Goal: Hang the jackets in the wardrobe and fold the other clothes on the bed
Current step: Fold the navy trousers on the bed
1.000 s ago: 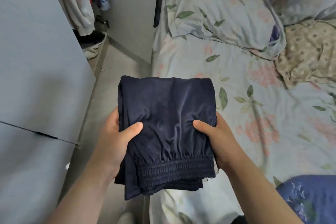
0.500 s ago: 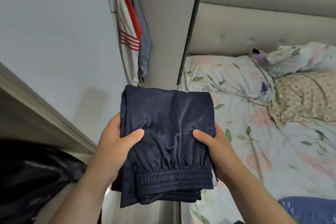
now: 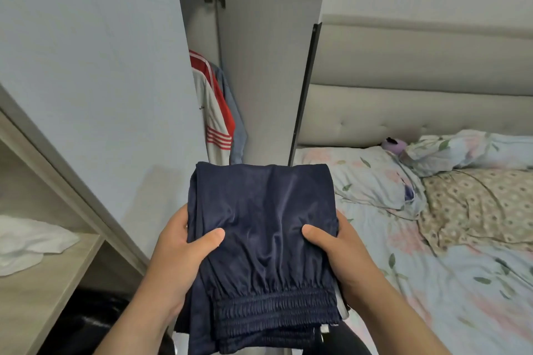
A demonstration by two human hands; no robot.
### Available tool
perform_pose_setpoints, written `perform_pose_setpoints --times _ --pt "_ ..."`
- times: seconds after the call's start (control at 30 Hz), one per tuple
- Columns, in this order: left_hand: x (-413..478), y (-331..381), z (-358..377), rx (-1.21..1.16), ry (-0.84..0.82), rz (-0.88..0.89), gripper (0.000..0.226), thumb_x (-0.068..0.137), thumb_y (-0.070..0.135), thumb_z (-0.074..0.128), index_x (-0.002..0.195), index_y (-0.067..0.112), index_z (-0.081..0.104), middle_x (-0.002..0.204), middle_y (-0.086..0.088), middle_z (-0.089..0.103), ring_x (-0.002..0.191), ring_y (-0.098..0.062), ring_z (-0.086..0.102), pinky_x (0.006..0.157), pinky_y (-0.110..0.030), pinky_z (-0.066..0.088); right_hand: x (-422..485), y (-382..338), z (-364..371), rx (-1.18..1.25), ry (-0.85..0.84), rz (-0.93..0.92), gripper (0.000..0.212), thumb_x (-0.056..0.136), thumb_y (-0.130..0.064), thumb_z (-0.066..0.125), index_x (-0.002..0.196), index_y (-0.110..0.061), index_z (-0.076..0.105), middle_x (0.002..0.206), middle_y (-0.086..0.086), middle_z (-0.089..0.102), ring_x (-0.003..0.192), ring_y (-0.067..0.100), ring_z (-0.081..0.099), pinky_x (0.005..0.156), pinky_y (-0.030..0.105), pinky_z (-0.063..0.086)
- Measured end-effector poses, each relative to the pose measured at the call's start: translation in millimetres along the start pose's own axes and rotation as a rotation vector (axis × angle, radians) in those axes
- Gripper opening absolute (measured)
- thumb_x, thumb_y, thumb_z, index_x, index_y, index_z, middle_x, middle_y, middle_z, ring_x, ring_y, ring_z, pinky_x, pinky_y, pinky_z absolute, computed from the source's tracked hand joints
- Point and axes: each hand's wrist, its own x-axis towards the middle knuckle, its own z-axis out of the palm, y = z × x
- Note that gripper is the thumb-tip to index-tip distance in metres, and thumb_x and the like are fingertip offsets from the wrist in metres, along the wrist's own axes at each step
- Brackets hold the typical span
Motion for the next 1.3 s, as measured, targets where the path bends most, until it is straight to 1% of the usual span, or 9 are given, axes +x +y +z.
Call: perform_pose_setpoints --times 0.13,0.27,0.47,0.53,0.67,0.9,1.1,1.2,1.3 --pt "13.1 24.1 5.7 -0.011 0.023 0.048 0.04 0.087 0.004 0.068 0.104 0.04 0.07 0.107 0.005 0.074 0.095 -0.017 0.072 0.076 -0.033 0.058 11.6 -26.9 2.4 0.004 0.022 -0.041 0.043 0.075 -0.023 0.073 0.116 -0.031 0.062 0.106 -0.002 0.075 0.093 0.024 0.074 0.074 0.037 0.059" --pt "34.5 52.5 11.4 -0.02 0.022 0.093 0.038 0.088 0.006 0.066 0.1 0.042 0.071 0.104 0.006 0.075 0.092 -0.015 0.073 0.069 -0.026 0.058 34.0 -58.6 10.3 -0.01 0.026 -0.078 0.051 0.069 -0.028 0.075 0.117 -0.03 0.061 0.105 -0.004 0.075 0.094 0.023 0.074 0.081 0.044 0.059" --pt "100.4 89.7 29.2 -0.049 0.046 0.171 0.04 0.088 0.002 0.065 0.096 0.041 0.072 0.1 0.005 0.075 0.088 -0.015 0.073 0.063 -0.02 0.057 100.7 -105.0 15.6 -0.037 0.038 -0.143 0.05 0.068 -0.026 0.073 0.117 -0.025 0.062 0.107 0.0 0.075 0.095 0.023 0.073 0.083 0.044 0.058" --pt "131.3 98.2 35.3 -0.048 0.055 0.171 0.04 0.088 0.003 0.065 0.096 0.041 0.072 0.1 0.006 0.075 0.088 -0.014 0.073 0.063 -0.023 0.058 129.2 -117.7 14.9 -0.049 0.04 -0.16 0.048 0.069 -0.025 0.073 0.116 -0.027 0.063 0.106 -0.001 0.075 0.094 0.022 0.073 0.079 0.04 0.058" --pt "196.8 108.3 44.3 -0.039 0.094 0.168 0.04 0.087 0.004 0.066 0.105 0.039 0.07 0.103 0.007 0.075 0.092 -0.015 0.072 0.076 -0.034 0.057 192.4 -137.8 14.4 -0.056 0.05 -0.193 0.043 0.069 -0.026 0.073 0.11 -0.032 0.064 0.102 -0.006 0.076 0.091 0.018 0.074 0.073 0.033 0.058" --pt "281.0 126.0 58.4 0.038 0.129 0.222 0.043 0.086 0.007 0.068 0.116 0.037 0.064 0.106 0.01 0.073 0.094 -0.011 0.071 0.078 -0.034 0.059 278.6 -167.7 23.1 -0.123 -0.007 -0.258 0.046 0.071 -0.03 0.072 0.115 -0.04 0.061 0.107 -0.012 0.073 0.095 0.011 0.072 0.074 0.027 0.058" --pt "306.0 131.7 51.9 -0.005 0.153 0.224 0.043 0.087 0.002 0.066 0.111 0.039 0.067 0.105 0.006 0.074 0.093 -0.014 0.072 0.07 -0.025 0.06 305.5 -180.6 27.3 -0.116 -0.049 -0.297 0.048 0.071 -0.03 0.073 0.114 -0.047 0.061 0.11 -0.013 0.072 0.097 0.01 0.071 0.071 0.023 0.059" --pt "310.7 132.1 44.6 -0.033 0.179 0.196 0.04 0.088 0.003 0.066 0.112 0.034 0.068 0.104 0.005 0.075 0.094 -0.016 0.072 0.074 -0.032 0.059 306.0 -186.3 29.6 -0.087 -0.067 -0.29 0.052 0.072 -0.028 0.074 0.12 -0.042 0.06 0.111 -0.011 0.072 0.098 0.012 0.071 0.071 0.021 0.058" --pt "312.9 133.5 39.1 -0.069 0.201 0.176 0.039 0.089 0.002 0.065 0.11 0.034 0.069 0.103 0.005 0.075 0.094 -0.016 0.072 0.079 -0.037 0.056 299.8 -195.2 31.6 -0.095 -0.062 -0.306 0.048 0.072 -0.028 0.074 0.114 -0.046 0.062 0.111 -0.011 0.072 0.099 0.013 0.072 0.072 0.022 0.058"
